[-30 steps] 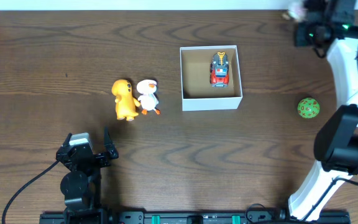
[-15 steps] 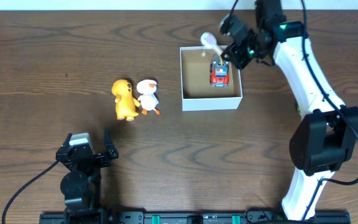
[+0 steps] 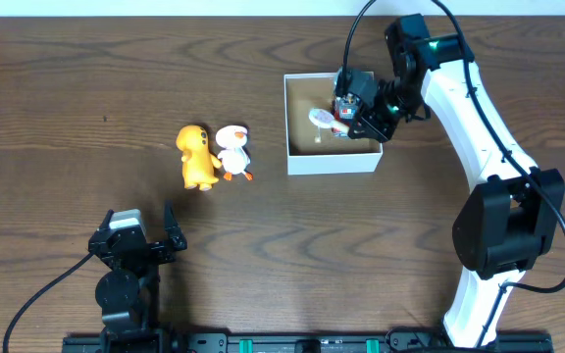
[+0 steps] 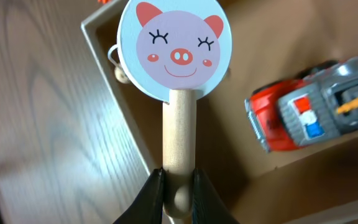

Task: Pack container
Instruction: 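Carry the rattle drum into the box and release it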

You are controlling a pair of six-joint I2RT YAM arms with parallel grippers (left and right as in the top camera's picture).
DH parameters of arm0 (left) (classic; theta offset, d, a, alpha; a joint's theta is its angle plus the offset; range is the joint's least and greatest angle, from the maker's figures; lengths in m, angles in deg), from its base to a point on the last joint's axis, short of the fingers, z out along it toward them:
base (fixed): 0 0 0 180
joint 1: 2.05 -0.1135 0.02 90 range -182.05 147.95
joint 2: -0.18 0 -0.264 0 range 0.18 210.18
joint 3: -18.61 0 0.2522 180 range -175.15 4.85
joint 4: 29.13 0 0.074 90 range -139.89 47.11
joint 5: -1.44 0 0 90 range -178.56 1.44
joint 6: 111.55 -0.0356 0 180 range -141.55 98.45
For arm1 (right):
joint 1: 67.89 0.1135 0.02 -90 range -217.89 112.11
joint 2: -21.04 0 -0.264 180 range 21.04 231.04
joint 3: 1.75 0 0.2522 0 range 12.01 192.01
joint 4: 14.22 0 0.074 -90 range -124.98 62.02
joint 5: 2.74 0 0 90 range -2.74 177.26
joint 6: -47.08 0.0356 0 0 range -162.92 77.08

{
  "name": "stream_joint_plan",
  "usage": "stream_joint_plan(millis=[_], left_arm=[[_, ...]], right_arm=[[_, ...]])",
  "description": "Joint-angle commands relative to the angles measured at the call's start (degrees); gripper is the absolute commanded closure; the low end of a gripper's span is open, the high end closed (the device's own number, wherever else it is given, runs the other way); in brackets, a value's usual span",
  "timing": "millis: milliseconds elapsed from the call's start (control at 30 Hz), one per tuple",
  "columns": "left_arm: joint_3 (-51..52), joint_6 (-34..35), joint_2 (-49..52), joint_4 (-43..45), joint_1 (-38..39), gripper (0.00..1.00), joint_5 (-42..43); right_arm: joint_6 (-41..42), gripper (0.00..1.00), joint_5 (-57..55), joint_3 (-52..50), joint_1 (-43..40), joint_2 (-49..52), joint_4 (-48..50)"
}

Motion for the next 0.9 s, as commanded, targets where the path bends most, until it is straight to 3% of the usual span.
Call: stream_joint_plan(millis=[0,633,867], left_arm=[[0.79,-0.37,-0.02,-2.32,-0.04,0.02,0.42],[0.79,-0.37,-0.02,-2.32,-0.04,0.02,0.42],[0.79,-0.37,-0.02,-2.32,-0.04,0.02,0.42]], right_arm=[[-3.58,0.99,-1.90,0.46,0.42,-2.27,-0.22],[-3.56,0.99,-10.21,0.44,0.31,-2.27,-0.92],[-3.54,0.76,-11.28,0.44,0.22,-2.27,-1.01]])
